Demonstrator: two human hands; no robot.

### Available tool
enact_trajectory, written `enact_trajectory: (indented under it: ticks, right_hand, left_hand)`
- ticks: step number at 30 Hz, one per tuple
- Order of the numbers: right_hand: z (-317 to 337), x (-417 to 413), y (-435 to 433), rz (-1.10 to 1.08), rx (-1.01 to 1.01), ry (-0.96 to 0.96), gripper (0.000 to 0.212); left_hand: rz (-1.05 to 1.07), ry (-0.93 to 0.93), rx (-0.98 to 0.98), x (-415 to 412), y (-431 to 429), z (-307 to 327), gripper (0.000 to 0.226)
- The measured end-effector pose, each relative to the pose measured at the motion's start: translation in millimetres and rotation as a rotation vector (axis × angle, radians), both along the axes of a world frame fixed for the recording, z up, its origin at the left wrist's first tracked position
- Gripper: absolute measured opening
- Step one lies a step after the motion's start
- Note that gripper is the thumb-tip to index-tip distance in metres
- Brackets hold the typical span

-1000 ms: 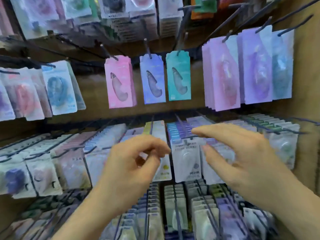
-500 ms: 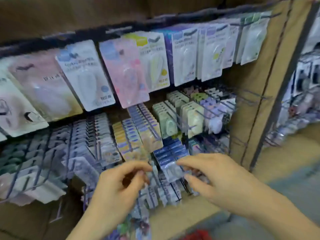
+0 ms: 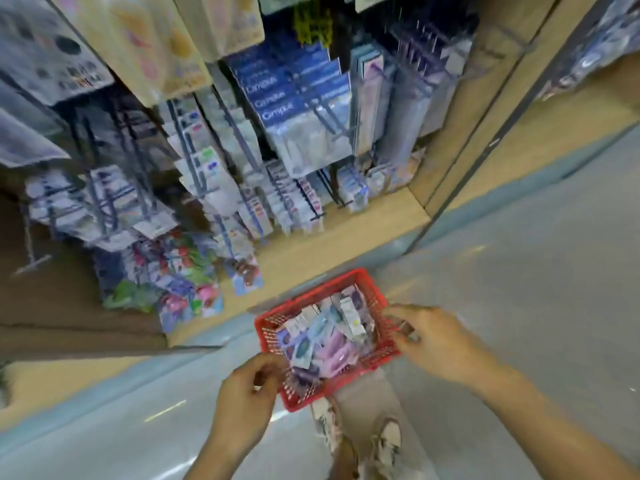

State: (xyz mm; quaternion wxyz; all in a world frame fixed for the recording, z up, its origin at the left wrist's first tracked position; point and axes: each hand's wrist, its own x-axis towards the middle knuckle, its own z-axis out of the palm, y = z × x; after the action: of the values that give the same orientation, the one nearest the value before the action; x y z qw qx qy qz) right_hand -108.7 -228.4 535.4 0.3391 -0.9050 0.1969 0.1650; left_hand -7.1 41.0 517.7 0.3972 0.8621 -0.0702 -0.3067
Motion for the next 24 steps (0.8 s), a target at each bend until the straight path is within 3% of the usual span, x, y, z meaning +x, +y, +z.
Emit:
enact_trajectory:
  ticks: [7,12,15,18,22,24]
  right_hand:
    - [-170.2,-46.5,17.0,-0.210,0.158,0.160,0.053]
    - [-313.4,-42.3,21.5,-0.267,0.190,0.212,0.065]
    - [-396.3,-24.0,22.8,-0.272,0.195,0.122,0.059]
    - [-471.9,4.6,22.3,-0.277,0.206,0.074,0.063]
    - [-561.3,39.1,14.3,-0.280,0.198,0.027,0.068]
    - [-594.0,51.6,10.5,-0.206,0.099,0.074,0.081]
  left_hand:
    - [0.081,0.198,0.118,-43.6,-4.6,-157.6,0.037]
    - [0.063,0.135,0.198,-32.3,-15.0,-302.0,0.035]
    - [-0.037,0.098,0.307,-14.0,-15.8,-389.9,0.027]
    - [-0.134,0.035,0.401,14.4,-12.7,-467.8,0.040]
    - [-0.360,-0.057,0.519,54.1,-15.8,-553.9,0.092]
    - [-0.426,-0.121,0.576,74.5,-18.8,-585.1,0.105]
